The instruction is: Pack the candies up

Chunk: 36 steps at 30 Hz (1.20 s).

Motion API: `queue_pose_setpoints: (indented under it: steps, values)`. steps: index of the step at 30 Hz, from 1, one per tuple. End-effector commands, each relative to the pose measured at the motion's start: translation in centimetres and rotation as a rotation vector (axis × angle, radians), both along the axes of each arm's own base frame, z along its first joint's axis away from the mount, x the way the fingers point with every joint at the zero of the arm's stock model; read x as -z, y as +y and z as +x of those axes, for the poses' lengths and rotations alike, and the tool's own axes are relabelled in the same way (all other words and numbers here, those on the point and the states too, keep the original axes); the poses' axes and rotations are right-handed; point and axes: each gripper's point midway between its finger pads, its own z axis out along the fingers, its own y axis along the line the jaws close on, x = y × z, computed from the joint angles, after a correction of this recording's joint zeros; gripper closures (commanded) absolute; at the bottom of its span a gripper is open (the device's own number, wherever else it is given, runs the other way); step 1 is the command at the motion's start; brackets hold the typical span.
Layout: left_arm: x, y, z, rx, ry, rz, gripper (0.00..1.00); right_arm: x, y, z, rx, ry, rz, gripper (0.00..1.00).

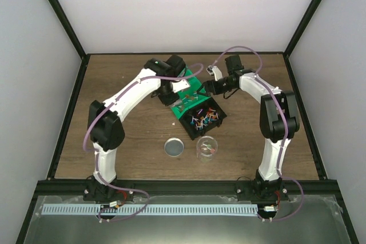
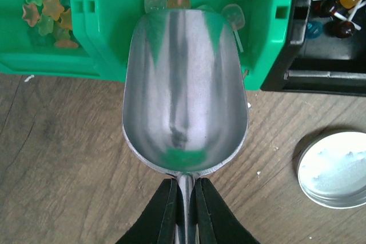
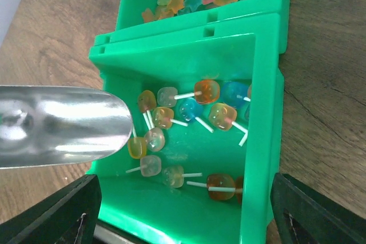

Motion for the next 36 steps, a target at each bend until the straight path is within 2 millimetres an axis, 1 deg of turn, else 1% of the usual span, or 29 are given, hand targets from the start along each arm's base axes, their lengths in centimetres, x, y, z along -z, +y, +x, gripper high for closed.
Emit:
queue_pose_setpoints:
  steps: [1,7,11,15,22,26,28,36]
  values:
    - [0.4,-0.3,-0.2,-0.019,0.02,0.043,0.96,-0.5,0.9,1.6,0.011,-0.048,-0.006,0.18]
    - [1.9,-0.3,-0.5,-0.01,0.045,0.103,0.96,-0.1,2.0,1.2,-0.014,-0.033,0.021,0.33]
    - [3.0,0.0,0.0,-0.012,0.043,0.146,0.96,0.2,2.5,0.6,-0.034,-0.013,0.038,0.36]
    - [4.0,0.3,0.9,-0.017,0.023,0.192,0.96,0.6,2.6,0.1,-0.036,0.0,0.043,0.42]
    - [5.4,-0.1,1.5,-0.023,0.019,0.211,0.96,1.0,2.5,-0.4,-0.038,0.006,0.038,0.48]
    - [5.9,-1.0,1.6,-0.021,0.015,0.153,0.96,1.2,2.6,-0.6,-0.042,0.01,0.045,0.51]
    - [6.4,-1.6,1.3,0.001,0.019,0.113,0.96,1.3,2.6,-0.8,-0.047,0.012,0.048,0.53]
    - [8.3,-3.0,1.2,0.046,-0.009,-0.053,0.96,1.6,2.6,-1.1,-0.059,0.01,0.049,0.57]
